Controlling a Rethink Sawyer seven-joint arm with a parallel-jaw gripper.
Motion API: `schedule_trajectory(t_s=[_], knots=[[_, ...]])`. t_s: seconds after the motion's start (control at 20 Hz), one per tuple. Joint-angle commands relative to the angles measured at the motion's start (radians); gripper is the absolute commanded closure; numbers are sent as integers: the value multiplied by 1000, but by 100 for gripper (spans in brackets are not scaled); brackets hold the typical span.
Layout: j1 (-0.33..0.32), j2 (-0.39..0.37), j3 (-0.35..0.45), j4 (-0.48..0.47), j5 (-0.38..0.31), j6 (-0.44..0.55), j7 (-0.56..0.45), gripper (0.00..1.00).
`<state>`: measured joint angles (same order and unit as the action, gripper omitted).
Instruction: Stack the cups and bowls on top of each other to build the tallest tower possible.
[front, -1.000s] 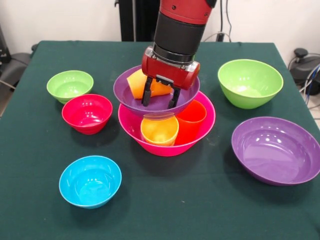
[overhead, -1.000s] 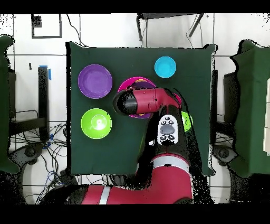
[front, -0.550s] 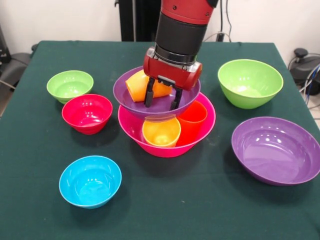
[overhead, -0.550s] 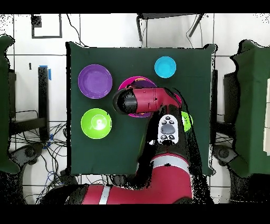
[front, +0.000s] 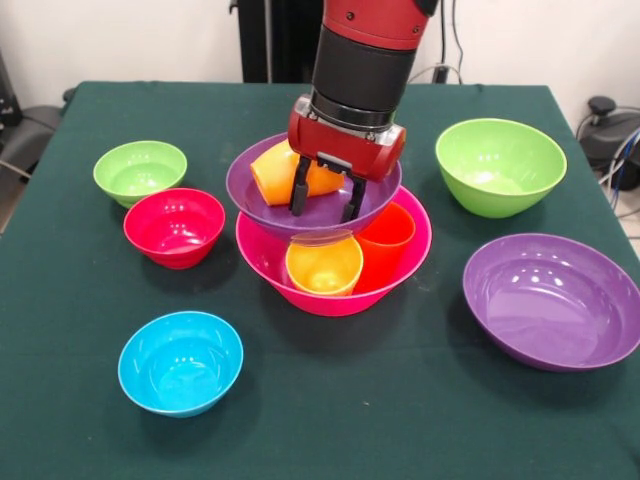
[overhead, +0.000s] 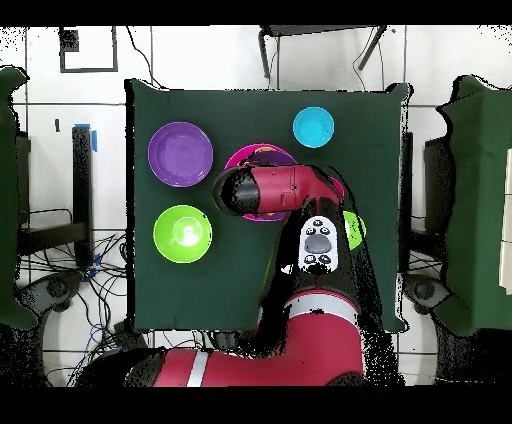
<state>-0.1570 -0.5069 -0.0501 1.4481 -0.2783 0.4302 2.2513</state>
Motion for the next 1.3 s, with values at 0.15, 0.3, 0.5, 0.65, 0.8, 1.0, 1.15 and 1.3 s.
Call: schedule_trajectory(t_s=[0.15, 0.3, 0.5, 0.65, 0.8, 1.0, 1.15, 1.3], knots=[[35, 39, 114, -24, 49, 62, 42, 0], [42, 38, 114, -22, 63, 70, 51, 0], [54, 36, 93, -23, 71, 94, 55, 0], [63, 30, 76, -2, 74, 99, 57, 0], [71, 31, 57, 16, 69, 75, 65, 0], [83, 37, 31, 27, 58, 44, 77, 0], [95, 40, 4, 20, 47, 44, 77, 0], [122, 35, -40, 13, 40, 74, 86, 0]])
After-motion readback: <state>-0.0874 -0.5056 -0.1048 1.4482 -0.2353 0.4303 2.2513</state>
